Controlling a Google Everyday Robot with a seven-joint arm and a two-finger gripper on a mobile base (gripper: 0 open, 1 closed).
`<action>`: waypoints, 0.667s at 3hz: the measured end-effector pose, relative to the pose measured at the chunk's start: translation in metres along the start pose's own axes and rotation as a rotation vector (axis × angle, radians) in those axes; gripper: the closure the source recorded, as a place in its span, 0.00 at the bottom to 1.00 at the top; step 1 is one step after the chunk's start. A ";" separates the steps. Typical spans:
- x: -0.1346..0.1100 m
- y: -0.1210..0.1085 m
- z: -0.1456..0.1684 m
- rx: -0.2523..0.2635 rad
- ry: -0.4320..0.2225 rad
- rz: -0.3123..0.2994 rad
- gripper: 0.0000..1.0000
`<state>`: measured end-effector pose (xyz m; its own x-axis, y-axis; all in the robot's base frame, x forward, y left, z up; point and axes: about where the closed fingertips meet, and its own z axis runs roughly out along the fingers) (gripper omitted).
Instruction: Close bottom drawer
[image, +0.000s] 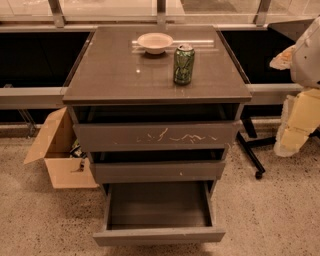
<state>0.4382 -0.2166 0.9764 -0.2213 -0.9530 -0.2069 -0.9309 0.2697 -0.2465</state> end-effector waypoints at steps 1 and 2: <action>0.000 0.000 0.000 0.000 0.000 0.000 0.00; -0.008 0.001 0.019 -0.021 -0.052 -0.013 0.00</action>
Offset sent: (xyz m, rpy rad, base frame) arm 0.0155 0.0267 -0.0482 0.1322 0.0303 0.0806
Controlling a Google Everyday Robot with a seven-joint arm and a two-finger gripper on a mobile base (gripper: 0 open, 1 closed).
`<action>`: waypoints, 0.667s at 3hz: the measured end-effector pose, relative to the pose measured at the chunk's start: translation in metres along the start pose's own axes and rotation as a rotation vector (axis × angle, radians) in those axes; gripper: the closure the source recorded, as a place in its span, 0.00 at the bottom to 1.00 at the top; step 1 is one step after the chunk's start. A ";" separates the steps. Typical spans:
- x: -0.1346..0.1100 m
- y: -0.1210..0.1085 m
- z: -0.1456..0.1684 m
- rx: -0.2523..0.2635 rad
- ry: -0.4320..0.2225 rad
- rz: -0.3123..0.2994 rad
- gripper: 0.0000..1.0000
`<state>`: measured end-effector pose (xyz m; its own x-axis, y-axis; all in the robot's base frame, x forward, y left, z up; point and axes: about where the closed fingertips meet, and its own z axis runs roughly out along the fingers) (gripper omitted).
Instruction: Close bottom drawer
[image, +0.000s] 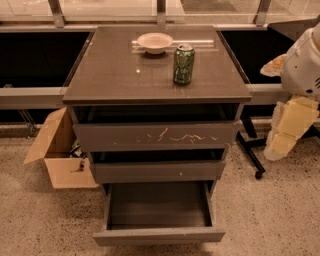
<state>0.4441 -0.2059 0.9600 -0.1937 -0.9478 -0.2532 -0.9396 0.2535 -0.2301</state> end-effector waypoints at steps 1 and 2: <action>-0.015 0.006 0.041 -0.056 -0.103 -0.053 0.00; -0.032 0.017 0.081 -0.118 -0.185 -0.113 0.00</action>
Offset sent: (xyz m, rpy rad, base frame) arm 0.0170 0.0806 -0.1164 0.2609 0.0783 0.2936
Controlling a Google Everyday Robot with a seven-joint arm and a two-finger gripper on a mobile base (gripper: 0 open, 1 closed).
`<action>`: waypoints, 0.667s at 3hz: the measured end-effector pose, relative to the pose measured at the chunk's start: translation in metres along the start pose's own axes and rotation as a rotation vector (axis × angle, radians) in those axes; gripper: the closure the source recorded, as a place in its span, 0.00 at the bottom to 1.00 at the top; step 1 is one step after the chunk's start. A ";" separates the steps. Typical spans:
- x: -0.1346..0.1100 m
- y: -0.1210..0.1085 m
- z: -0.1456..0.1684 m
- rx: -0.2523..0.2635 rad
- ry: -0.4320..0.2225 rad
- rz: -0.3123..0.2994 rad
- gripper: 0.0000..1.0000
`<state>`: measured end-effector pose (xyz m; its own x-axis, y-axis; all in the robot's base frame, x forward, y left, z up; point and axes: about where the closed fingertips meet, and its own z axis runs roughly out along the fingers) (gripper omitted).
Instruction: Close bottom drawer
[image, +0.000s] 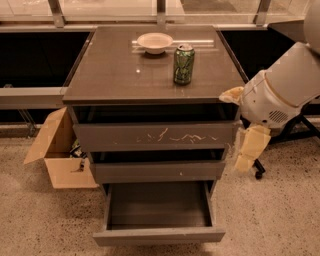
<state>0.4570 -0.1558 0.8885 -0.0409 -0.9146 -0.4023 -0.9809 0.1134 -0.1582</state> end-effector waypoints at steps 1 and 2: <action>-0.009 0.012 0.049 -0.079 -0.070 -0.026 0.00; -0.018 0.032 0.100 -0.167 -0.141 -0.013 0.00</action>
Offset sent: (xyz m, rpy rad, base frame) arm -0.0241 0.0919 -0.1417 0.2357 0.2303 0.1378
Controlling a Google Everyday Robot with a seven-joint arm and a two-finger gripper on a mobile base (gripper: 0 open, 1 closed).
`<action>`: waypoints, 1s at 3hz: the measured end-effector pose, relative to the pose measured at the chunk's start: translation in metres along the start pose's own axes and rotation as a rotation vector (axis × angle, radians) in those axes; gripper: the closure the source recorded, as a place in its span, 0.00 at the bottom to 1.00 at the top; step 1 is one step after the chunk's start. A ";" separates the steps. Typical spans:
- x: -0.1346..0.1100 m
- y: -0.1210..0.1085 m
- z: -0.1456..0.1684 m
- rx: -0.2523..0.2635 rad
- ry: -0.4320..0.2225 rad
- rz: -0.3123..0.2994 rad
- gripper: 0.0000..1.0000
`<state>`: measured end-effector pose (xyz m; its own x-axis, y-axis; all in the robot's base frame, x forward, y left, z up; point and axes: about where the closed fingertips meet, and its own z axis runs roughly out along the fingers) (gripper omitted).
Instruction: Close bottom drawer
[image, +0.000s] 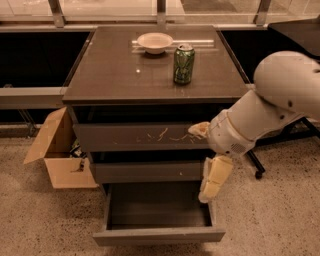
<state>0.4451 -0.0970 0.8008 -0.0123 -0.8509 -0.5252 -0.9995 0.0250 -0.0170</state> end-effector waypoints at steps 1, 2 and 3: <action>0.000 0.001 0.003 -0.006 -0.001 0.002 0.00; 0.002 0.001 0.012 -0.025 -0.019 -0.004 0.00; 0.031 0.012 0.081 -0.111 -0.083 -0.024 0.00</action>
Offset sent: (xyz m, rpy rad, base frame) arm 0.0011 0.0063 -0.0259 0.0521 0.0424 0.0381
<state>0.4353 -0.0802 0.7155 0.0090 -0.8043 -0.5942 -0.9965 -0.0564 0.0614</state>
